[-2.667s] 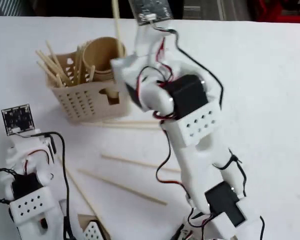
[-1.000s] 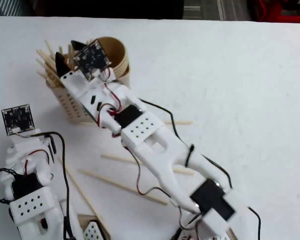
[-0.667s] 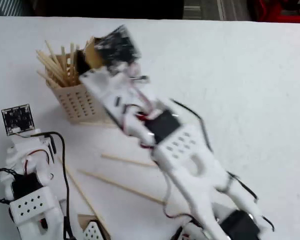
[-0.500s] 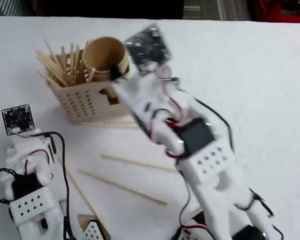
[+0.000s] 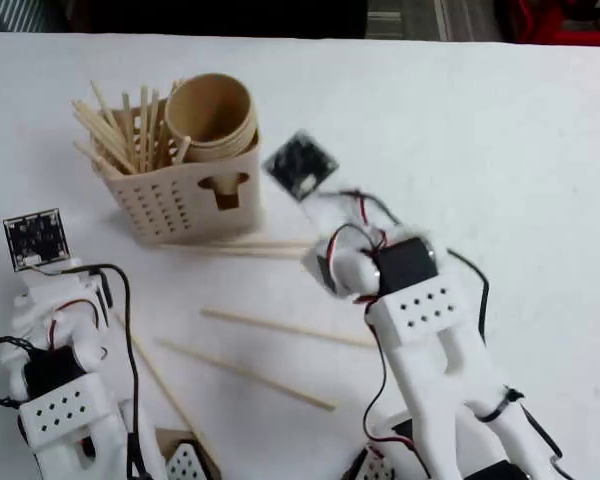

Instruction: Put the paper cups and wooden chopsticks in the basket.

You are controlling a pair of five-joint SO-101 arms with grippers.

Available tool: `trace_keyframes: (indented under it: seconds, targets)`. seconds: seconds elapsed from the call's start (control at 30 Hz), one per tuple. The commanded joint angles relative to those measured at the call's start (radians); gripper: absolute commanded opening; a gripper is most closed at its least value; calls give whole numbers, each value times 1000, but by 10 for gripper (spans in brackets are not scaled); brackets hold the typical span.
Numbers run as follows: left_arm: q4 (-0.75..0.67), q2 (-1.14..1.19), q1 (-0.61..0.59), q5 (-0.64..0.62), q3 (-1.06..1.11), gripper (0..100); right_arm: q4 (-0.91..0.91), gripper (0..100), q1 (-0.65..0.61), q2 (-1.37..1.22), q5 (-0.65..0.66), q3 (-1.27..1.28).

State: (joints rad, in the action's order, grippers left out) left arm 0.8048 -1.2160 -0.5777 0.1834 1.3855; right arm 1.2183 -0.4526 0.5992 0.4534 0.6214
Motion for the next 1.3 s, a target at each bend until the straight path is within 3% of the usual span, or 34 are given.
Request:
trace_keyframes:
  seconds: [0.0, 0.27, 0.47, 0.87, 1.03, 1.2, 1.27]
  targets:
    - [-26, -10, -10, -2, -5, 177, 8, 159, -24, 31, 20, 57]
    - [-26, -10, -10, -2, -5, 177, 50, 173, -272, 28, -41, 192]
    - [-26, -10, -10, -2, -5, 177, 39, 354, -397, 27, -135, 233]
    - [-26, -10, -10, -2, -5, 177, -260, 205, -398, -335, -133, 229]
    - [-26, -10, -10, -2, -5, 177, -300, 128, -397, -418, 11, 229]
    - [-26, -10, -10, -2, -5, 177, -315, 14, -340, -456, 28, 229]
    - [-26, -10, -10, -2, -5, 177, -311, 22, -311, -460, 28, 229]
